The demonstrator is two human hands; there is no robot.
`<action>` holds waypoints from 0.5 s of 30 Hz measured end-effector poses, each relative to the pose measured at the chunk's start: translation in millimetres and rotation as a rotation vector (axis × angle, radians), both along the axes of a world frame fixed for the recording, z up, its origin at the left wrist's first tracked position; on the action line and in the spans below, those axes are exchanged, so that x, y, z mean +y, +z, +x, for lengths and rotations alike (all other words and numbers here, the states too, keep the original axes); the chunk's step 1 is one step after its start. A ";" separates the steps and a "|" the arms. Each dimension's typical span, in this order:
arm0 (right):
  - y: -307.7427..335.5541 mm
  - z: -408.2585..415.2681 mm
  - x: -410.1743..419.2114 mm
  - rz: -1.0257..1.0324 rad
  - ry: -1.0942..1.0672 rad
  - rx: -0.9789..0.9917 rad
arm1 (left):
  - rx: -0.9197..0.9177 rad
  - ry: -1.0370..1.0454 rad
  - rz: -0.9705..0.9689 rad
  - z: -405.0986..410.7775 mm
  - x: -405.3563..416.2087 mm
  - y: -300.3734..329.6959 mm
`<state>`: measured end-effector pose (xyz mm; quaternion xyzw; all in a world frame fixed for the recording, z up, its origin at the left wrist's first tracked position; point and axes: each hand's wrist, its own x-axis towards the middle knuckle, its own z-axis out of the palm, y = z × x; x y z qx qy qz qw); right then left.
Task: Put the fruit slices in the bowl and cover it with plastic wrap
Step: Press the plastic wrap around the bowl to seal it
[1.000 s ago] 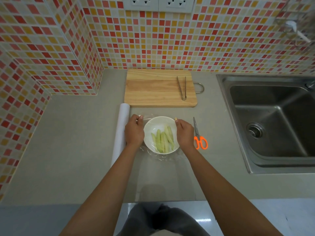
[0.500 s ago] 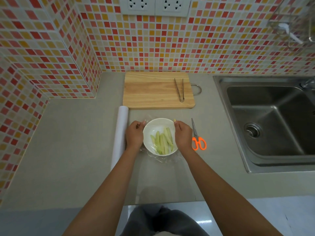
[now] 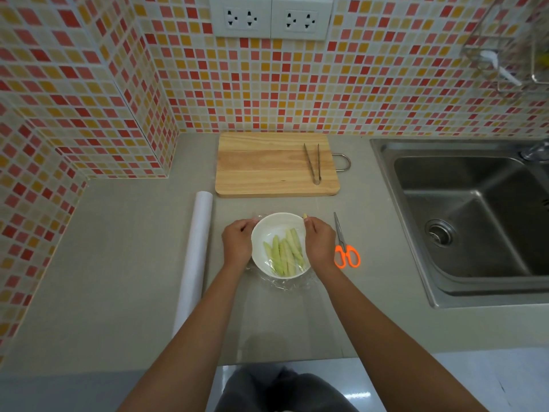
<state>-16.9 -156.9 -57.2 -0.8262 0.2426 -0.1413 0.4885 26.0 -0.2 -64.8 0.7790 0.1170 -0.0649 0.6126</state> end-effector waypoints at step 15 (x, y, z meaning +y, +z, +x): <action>-1.0 -6.6 0.7 0.214 -0.025 -0.031 | -0.177 -0.124 0.004 1.0 2.2 11.9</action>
